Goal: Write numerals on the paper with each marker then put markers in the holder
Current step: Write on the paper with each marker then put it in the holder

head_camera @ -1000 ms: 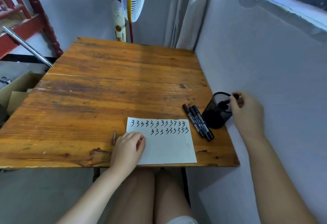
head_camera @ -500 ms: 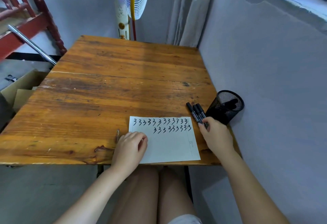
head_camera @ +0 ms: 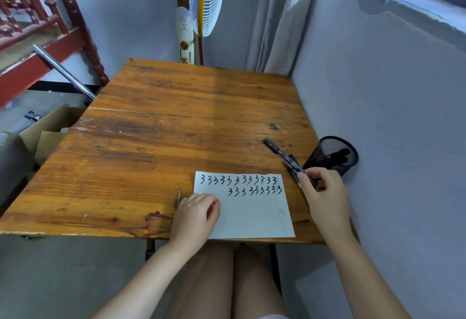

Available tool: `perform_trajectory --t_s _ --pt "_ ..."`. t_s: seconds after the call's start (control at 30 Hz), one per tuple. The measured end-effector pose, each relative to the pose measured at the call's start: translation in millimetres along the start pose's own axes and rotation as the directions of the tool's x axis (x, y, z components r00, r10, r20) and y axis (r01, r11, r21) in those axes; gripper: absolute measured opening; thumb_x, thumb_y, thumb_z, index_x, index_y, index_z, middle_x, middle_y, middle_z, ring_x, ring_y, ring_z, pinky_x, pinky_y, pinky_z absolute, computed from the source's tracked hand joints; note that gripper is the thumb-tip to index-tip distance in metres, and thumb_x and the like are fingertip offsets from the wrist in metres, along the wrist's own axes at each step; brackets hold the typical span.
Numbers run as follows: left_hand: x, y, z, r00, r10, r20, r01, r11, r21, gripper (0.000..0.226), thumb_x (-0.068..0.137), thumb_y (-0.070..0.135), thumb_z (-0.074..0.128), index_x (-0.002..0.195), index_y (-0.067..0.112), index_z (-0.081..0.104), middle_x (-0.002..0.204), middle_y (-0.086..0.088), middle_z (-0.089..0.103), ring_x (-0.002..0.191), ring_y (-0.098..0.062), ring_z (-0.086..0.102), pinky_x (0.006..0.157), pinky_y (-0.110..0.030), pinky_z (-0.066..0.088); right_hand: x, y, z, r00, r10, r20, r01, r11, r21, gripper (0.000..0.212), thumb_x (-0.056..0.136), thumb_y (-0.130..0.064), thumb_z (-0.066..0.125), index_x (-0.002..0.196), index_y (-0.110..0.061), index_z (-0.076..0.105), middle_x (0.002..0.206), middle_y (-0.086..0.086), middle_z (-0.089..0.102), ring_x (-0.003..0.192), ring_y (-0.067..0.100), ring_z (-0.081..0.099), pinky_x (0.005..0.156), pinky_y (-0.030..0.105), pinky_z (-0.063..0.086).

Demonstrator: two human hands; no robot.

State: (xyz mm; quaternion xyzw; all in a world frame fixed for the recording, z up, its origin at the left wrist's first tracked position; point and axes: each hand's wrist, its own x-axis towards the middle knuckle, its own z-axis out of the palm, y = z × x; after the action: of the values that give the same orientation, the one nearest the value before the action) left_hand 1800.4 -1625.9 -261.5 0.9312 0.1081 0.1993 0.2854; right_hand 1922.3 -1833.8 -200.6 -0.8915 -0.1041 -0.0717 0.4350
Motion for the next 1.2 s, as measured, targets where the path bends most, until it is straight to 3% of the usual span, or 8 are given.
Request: perform_trajectory --t_s 0.17,0.3,0.4,0.57,0.7,0.83,1.07,1.2 --pt "6.3 16.0 -22.7 0.983 0.102 -0.155 -0.119 0.988 -0.103 0.047 0.085 0.054 0.040 0.104 0.011 0.045 0.101 0.004 0.045 0.093 -0.004 0.041 0.084 -0.014 0.033 -30.6 -32.4 1.0 0.949 0.022 0.316 -0.133 0.933 0.333 0.006 0.088 -0.017 0.062 0.087 -0.021 0.066 0.072 -0.006 0.068 0.064 0.001 0.060 0.055 0.015 0.047" --pt "11.5 24.3 -36.5 0.959 0.147 0.241 -0.134 0.988 -0.071 0.039 0.085 0.053 0.041 0.097 0.018 0.053 0.093 0.009 0.058 0.082 -0.005 0.052 0.072 -0.031 0.049 -44.8 -46.3 14.9 0.912 0.113 0.395 -0.324 0.789 0.523 0.013 0.092 -0.020 0.056 0.084 -0.015 0.065 0.059 -0.003 0.064 0.054 0.011 0.053 0.046 0.023 0.040" --pt "6.7 28.7 -45.2 0.940 0.139 0.313 -0.106 0.987 -0.119 0.023 0.089 0.042 0.046 0.079 0.021 0.047 0.065 0.010 0.054 0.058 -0.007 0.050 0.051 -0.029 0.040 -47.3 -56.4 18.7 0.855 0.160 0.493 -0.464 0.659 0.591 0.018 0.093 -0.027 0.054 0.082 -0.014 0.061 0.051 -0.006 0.054 0.046 0.011 0.045 0.041 0.021 0.031" --pt "10.2 42.2 -61.9 0.873 0.168 0.458 -0.187 0.982 -0.003 0.031 0.088 0.048 0.042 0.075 0.021 0.048 0.060 0.014 0.047 0.053 -0.006 0.048 0.046 -0.016 0.030 -49.9 -66.7 25.4 0.650 -0.046 0.758 -0.460 0.771 0.441 0.030 0.089 -0.037 0.056 0.068 -0.016 0.054 0.043 -0.002 0.045 0.034 0.008 0.031 0.036 0.017 0.024" --pt "15.9 49.0 -71.1 0.759 0.094 0.645 0.092 0.964 -0.249 0.042 0.091 0.047 0.035 0.057 0.022 0.035 0.052 0.007 0.032 0.046 -0.008 0.029 0.047 -0.026 0.024 -44.7 -66.5 29.7 0.592 -0.098 0.800 -0.551 0.675 0.491 0.041 0.096 -0.017 0.047 0.055 -0.015 0.046 0.039 -0.002 0.044 0.031 0.008 0.024 0.033 0.016 0.020" --pt "14.5 50.4 -73.0 0.601 0.231 0.765 0.460 0.683 -0.567 0.042 0.091 0.044 0.031 0.055 0.021 0.030 0.046 0.009 0.023 0.041 -0.010 0.017 0.040 -0.019 0.018 -40.5 -65.0 26.1 0.555 -0.303 0.774 -0.534 0.584 0.612 0.031 0.091 -0.014 0.045 0.060 -0.013 0.040 0.037 -0.002 0.043 0.028 0.006 0.025 0.033 0.012 0.023" --pt "5.0 38.7 -68.9 0.328 0.426 0.843 0.815 0.323 -0.481 0.045 0.084 0.059 0.041 0.057 0.023 0.037 0.042 0.013 0.022 0.033 -0.005 0.015 0.035 -0.016 0.017 -44.4 -60.3 30.5 0.461 -0.466 0.755 -0.461 0.602 0.652 0.024 0.091 -0.020 0.050 0.067 -0.017 0.046 0.042 -0.005 0.045 0.032 0.005 0.028 0.036 0.015 0.026" --pt "13.1 28.4 -70.3 0.254 0.399 0.881 0.863 0.318 -0.393 0.043 0.084 0.058 0.041 0.057 0.024 0.038 0.041 0.011 0.021 0.031 -0.004 0.016 0.032 -0.009 0.022 -41.7 -56.6 39.7 0.460 -0.427 0.779 -0.428 0.662 0.616 0.022 0.089 -0.025 0.052 0.068 -0.022 0.050 0.043 -0.003 0.044 0.035 0.009 0.027 0.038 0.019 0.024"
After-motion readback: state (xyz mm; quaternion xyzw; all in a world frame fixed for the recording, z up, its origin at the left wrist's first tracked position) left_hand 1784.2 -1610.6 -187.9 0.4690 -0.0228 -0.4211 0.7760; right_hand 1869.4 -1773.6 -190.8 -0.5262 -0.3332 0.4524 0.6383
